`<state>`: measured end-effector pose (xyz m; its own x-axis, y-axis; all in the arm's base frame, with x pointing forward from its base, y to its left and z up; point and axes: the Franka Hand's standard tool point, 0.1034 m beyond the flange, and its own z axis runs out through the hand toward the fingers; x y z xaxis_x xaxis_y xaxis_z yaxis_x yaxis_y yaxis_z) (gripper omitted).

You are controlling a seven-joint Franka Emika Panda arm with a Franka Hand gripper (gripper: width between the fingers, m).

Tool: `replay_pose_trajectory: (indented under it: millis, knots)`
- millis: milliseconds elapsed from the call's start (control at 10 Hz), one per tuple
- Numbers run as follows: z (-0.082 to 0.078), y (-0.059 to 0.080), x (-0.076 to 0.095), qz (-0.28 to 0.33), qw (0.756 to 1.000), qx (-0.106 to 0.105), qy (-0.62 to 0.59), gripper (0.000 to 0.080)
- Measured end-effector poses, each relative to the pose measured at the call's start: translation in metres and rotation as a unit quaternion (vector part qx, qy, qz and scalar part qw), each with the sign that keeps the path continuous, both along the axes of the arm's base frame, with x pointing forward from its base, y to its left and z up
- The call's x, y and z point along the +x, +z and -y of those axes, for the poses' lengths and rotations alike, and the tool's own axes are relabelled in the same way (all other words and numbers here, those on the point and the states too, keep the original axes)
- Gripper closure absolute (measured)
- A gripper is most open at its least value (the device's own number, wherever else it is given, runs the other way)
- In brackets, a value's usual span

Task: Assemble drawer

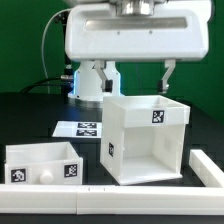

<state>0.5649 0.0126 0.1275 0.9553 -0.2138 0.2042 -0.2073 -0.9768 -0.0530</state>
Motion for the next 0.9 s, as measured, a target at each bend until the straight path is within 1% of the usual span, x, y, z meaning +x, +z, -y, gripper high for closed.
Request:
replay_pose_trajectory:
  millis: [100,200,300,400,600,700,800,900]
  knots:
    - [0.007,-0.007,-0.004,-0.008,1.0,-0.006,0.019,0.0151]
    - [0.018,-0.008,-0.003,-0.011,0.999,-0.011,0.029,0.0151]
    - [0.025,-0.007,-0.003,-0.016,0.999,-0.013,0.031,0.0151]
    - [0.027,-0.008,-0.004,-0.014,0.999,-0.015,0.034,0.0151]
    - [0.022,-0.024,-0.007,-0.018,0.999,-0.016,0.034,0.0151]
    - [0.019,-0.027,-0.008,-0.021,1.0,-0.011,0.02,0.0151]
    - [0.019,-0.027,-0.008,-0.02,0.999,-0.012,0.023,0.0268]
    - [0.019,-0.027,-0.008,-0.02,1.0,-0.011,0.021,0.0268]
